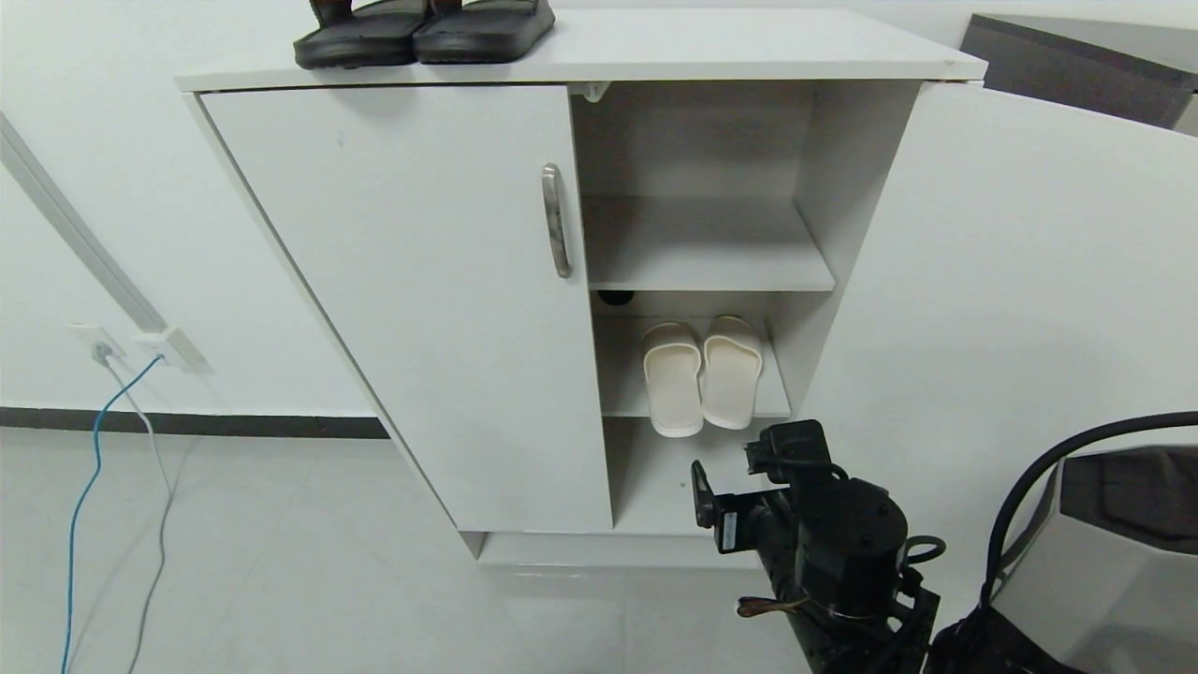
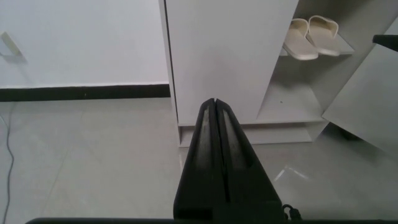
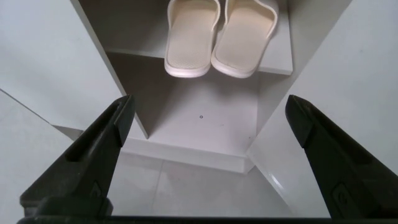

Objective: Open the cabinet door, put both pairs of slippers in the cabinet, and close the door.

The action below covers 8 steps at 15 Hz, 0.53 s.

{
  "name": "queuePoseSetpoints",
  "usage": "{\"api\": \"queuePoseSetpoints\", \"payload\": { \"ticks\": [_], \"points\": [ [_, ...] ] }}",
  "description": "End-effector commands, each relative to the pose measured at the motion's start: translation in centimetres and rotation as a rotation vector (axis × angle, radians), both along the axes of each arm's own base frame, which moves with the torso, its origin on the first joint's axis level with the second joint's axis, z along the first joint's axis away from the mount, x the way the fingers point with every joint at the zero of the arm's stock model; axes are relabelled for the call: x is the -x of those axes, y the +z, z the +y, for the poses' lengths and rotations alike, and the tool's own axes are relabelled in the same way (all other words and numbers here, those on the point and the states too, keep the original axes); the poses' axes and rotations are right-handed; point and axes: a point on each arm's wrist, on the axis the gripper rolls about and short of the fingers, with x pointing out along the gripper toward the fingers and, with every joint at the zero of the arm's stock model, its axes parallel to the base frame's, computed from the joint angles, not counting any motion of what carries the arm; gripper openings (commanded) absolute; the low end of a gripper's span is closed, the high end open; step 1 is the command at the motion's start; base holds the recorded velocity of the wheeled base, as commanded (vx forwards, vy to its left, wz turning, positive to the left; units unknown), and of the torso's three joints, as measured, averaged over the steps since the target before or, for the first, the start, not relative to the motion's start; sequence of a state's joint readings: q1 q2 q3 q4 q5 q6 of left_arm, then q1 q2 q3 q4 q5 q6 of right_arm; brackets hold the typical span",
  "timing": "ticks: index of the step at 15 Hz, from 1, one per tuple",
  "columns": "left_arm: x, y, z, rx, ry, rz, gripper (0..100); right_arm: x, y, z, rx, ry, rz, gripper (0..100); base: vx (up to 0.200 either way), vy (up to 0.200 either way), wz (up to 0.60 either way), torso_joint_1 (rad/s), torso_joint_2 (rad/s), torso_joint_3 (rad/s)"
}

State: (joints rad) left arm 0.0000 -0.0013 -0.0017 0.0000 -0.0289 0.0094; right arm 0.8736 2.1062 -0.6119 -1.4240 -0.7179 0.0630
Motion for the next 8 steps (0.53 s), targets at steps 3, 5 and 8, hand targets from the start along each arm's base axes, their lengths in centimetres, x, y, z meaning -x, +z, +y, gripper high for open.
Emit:
{"api": "queuePoseSetpoints", "payload": {
  "ticks": [3,5,8],
  "points": [
    [-0.01,0.00,0.00,-0.001,0.000,0.001,0,-0.02,-0.18,0.06,0.003,0.001,0.002,100,0.000,0.000,0.00,0.001,0.00,0.146],
    [-0.01,0.00,0.00,-0.001,-0.002,0.001,0,0.00,-0.22,0.04,0.005,0.001,0.004,100,0.000,0.000,0.00,0.000,0.00,0.193],
    [-0.01,0.00,0.00,-0.004,-0.002,0.001,0,-0.12,-0.43,0.02,0.012,-0.002,0.009,100,0.000,0.000,0.00,0.005,0.00,0.199]
  ]
}}
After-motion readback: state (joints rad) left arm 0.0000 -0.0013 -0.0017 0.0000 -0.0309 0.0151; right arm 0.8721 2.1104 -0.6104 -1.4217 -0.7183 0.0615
